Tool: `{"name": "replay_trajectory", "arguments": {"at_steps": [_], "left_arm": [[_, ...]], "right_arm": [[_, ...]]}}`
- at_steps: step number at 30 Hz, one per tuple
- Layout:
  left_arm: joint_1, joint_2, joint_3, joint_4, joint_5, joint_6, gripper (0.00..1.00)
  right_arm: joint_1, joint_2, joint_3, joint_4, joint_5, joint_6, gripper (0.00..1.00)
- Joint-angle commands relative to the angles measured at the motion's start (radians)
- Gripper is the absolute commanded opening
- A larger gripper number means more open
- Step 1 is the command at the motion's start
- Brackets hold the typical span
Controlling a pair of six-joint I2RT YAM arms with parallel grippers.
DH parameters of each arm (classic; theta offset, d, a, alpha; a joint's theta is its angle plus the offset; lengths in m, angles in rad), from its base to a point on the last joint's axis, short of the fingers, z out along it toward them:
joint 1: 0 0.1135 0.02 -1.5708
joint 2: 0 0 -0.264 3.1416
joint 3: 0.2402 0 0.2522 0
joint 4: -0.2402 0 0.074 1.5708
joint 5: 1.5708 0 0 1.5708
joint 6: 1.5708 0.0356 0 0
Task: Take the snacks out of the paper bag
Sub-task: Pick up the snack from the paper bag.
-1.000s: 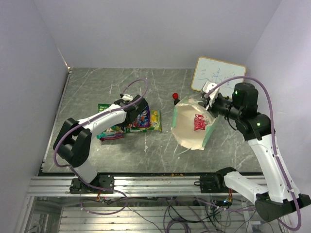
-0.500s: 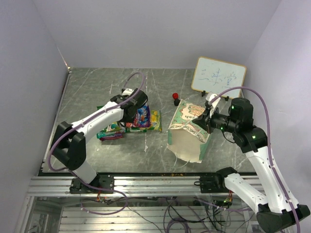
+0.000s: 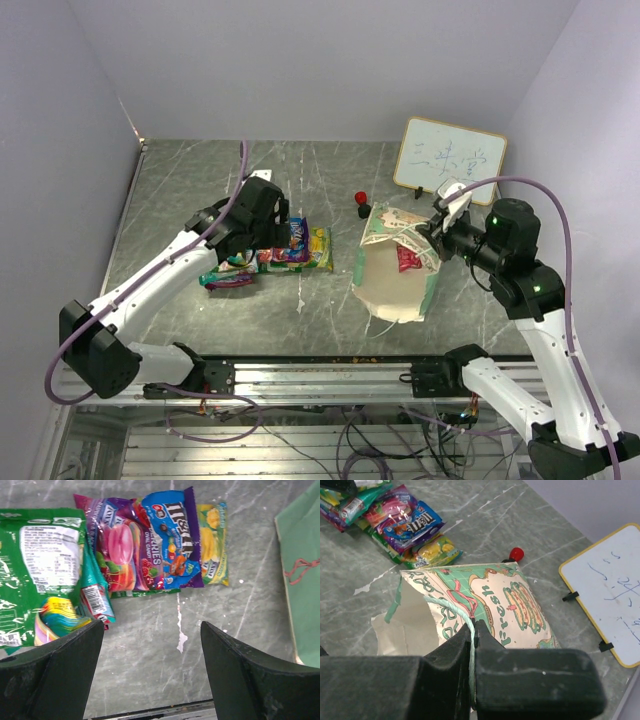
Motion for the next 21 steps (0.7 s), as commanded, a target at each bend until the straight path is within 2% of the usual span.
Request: {"name": "replay_trajectory", "arguments": {"at_steps": [1, 4, 5, 6, 7, 8, 9, 12, 14, 18, 21], "left_arm": [[-0.006, -0.04, -0.041, 0.081, 0.082, -0.008, 0.88], [-0.007, -0.066, -0.073, 0.097, 0.091, -0.005, 0.88], [-0.006, -0.073, -0.084, 0.103, 0.094, -0.006, 0.88], [-0.006, -0.077, -0.093, 0.107, 0.098, -0.007, 0.89], [-0.006, -0.078, -0.101, 0.111, 0.103, -0.007, 0.89], [-0.006, -0.078, -0.105, 0.116, 0.109, -0.008, 0.89], [-0.007, -0.078, -0.104, 0.119, 0.116, -0.006, 0.88], [-0.008, -0.087, -0.095, 0.147, 0.154, 0.01, 0.89], [-0.008, -0.102, -0.098, 0.183, 0.187, 0.025, 0.89], [-0.041, -0.152, -0.133, 0.289, 0.257, 0.06, 0.85], [-0.127, -0.209, -0.187, 0.394, 0.259, 0.085, 0.79]], "right_arm": [[-0.004, 0.026, 0.005, -0.072, -0.05, -0.03, 0.0], [-0.003, 0.04, -0.05, -0.087, -0.299, 0.117, 0.0], [0.013, 0.032, -0.102, -0.021, -0.416, 0.186, 0.0], [0.038, 0.012, -0.153, 0.098, -0.478, 0.336, 0.0], [0.063, -0.009, -0.217, 0.216, -0.497, 0.469, 0.0], [0.082, -0.02, -0.252, 0.272, -0.502, 0.511, 0.0], [0.091, -0.024, -0.254, 0.27, -0.469, 0.496, 0.0], [0.092, -0.004, -0.175, 0.185, -0.189, 0.4, 0.0], [0.091, 0.025, -0.122, 0.157, -0.099, 0.335, 0.0], [0.091, 0.096, -0.065, 0.14, -0.059, 0.287, 0.0], [0.092, 0.119, -0.042, 0.15, -0.05, 0.304, 0.0]]}}
